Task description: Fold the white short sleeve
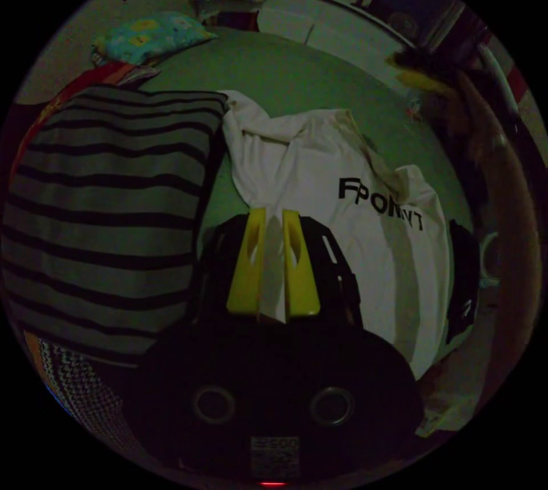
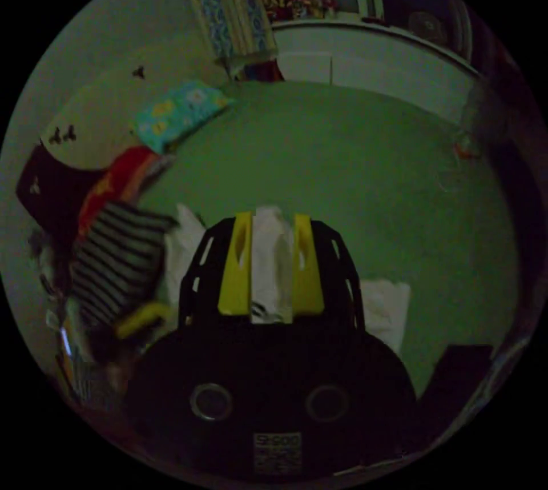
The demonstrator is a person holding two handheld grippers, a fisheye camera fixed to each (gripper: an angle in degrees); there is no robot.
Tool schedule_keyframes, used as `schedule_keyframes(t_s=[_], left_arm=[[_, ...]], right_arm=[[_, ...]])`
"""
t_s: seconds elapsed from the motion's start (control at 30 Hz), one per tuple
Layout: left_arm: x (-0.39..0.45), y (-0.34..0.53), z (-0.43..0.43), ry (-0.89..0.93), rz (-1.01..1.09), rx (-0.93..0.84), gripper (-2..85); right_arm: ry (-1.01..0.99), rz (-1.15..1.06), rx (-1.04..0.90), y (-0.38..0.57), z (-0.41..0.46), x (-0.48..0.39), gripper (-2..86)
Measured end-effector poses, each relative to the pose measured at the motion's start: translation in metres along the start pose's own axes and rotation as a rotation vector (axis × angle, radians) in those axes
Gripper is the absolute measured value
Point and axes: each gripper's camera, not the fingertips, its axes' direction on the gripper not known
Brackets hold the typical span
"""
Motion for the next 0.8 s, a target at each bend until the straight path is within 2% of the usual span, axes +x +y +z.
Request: schedule_keyframes(t_s=[0.07,0.17,0.37,0.43,0.57,0.63,0.8], left_arm=[[0.006,-0.008,0.006,0.004,0.009,0.008,6.2],[0.019,-0.021,0.019,-0.004,0.033,0.004,6.2],[0.047,-0.043,0.046,0.002,0.069,-0.021,6.3],[0.057,-0.05,0.056,-0.004,0.082,-0.028,6.3],[0.069,-0.061,0.071,-0.025,0.091,-0.037,6.3],[0.077,-0.067,0.084,-0.023,0.103,-0.049,6.2],[0.098,-0.077,0.108,-0.091,0.131,-0.107,5.2]], right_arm=[[0.081,-0.013,-0.084,0.025,0.013,0.039,11.0],[0.038,-0.056,-0.129,0.048,0.021,0.073,12.5],[0.019,-0.173,-0.147,0.03,0.043,0.083,14.3],[0.047,-0.23,-0.167,0.02,0.056,0.077,12.1],[0.165,-0.238,-0.213,-0.001,0.076,0.085,0.2],[0.153,-0.146,-0.131,-0.015,0.062,0.107,-0.7],[0.085,0.333,0.06,-0.046,0.017,0.209,-0.7]])
